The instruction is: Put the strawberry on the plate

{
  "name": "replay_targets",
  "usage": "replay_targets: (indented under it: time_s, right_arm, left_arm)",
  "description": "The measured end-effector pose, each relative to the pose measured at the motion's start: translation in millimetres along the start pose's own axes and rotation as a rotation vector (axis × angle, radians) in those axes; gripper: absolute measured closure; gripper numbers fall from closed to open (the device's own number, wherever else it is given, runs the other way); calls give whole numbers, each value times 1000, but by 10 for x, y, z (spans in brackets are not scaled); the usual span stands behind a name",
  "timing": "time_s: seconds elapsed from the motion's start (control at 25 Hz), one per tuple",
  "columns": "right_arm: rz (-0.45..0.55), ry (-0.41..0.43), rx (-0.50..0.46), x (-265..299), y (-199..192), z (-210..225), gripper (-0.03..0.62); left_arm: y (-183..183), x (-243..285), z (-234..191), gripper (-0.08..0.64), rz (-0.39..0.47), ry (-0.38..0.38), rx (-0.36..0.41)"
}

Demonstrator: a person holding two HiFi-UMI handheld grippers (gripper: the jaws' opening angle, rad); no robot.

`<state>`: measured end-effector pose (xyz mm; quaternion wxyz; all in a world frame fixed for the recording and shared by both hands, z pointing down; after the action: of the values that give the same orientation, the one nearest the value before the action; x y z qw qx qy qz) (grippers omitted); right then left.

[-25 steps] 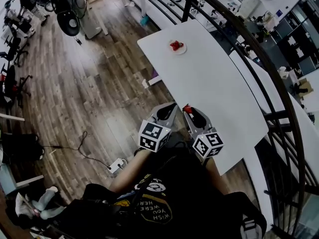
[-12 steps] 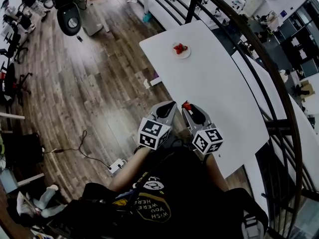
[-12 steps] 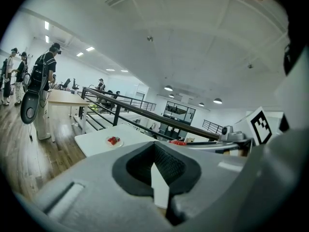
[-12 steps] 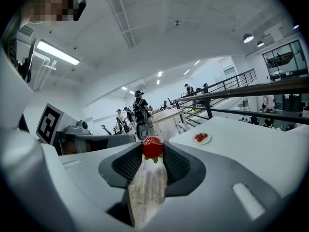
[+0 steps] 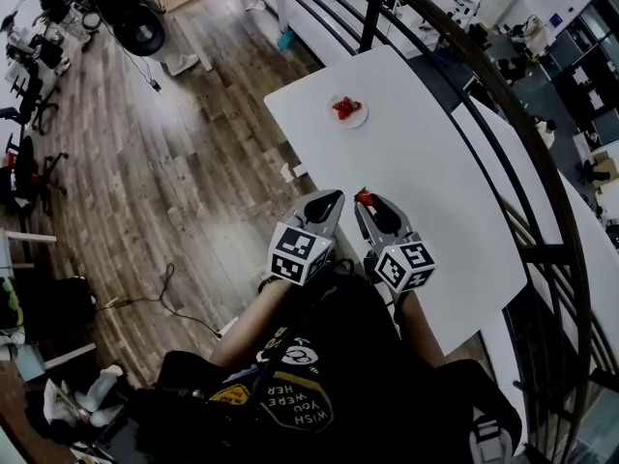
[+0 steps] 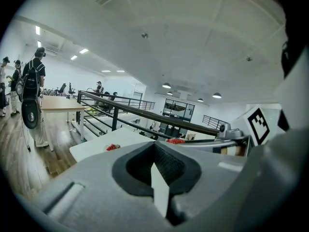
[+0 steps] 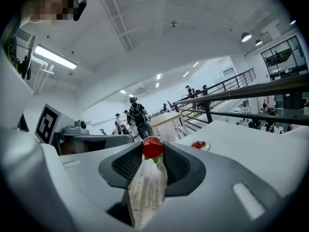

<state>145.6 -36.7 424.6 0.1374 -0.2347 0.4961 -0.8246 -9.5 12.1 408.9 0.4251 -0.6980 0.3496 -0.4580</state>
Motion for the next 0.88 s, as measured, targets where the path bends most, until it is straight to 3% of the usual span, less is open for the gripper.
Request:
replay_targets:
  time_s: [0.48, 0.88]
  right_arm:
    - [-48, -35, 39, 334, 46, 392, 453]
    - [-51, -95, 40, 876, 135, 419, 453]
  left_arm:
    - [8, 384, -310, 560, -41, -6, -51]
    - [169, 653, -896, 560, -66, -66, -20]
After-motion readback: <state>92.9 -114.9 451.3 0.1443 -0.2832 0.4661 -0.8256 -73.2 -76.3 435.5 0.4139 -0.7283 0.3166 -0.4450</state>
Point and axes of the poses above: the fingertips, and each gripper's own axes: x forward along the fingers, z to its right, y out of its top, the point moved 9 cm from there along -x, backward along the fingers, and after that the axes turned 2 degrees about y, right-handed, at the moved point
